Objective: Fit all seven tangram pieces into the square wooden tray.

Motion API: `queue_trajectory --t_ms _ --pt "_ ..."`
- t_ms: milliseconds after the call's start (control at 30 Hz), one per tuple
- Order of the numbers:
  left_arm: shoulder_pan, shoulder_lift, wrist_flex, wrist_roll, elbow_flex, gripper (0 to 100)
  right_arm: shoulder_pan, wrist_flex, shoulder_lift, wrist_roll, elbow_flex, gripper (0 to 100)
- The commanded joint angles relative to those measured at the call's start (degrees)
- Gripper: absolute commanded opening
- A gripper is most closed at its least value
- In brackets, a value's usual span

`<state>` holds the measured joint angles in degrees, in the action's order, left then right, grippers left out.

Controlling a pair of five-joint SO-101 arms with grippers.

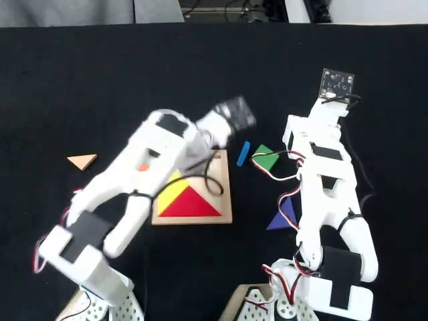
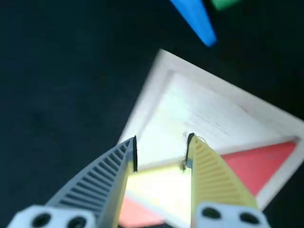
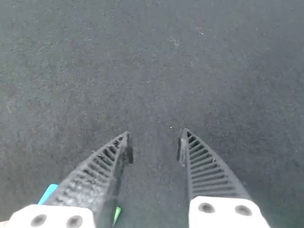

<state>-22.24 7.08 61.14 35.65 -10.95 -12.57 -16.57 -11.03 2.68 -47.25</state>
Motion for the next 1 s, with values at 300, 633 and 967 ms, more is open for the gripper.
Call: queue_trajectory --t_ms 300,633,967 --pt "24.7 -37.7 18.4 -4.2 14.7 19 0.1 1.4 -0.1 0.4 1.4 16.7" --pt "55.4 -42.7 18.3 -4.2 1.3 19 1.8 1.4 -0.1 0.3 0.7 16.7" --pt "69.1 -43.3 18.4 3.9 -11.4 19 1.8 1.4 -0.2 0.3 0.4 16.7"
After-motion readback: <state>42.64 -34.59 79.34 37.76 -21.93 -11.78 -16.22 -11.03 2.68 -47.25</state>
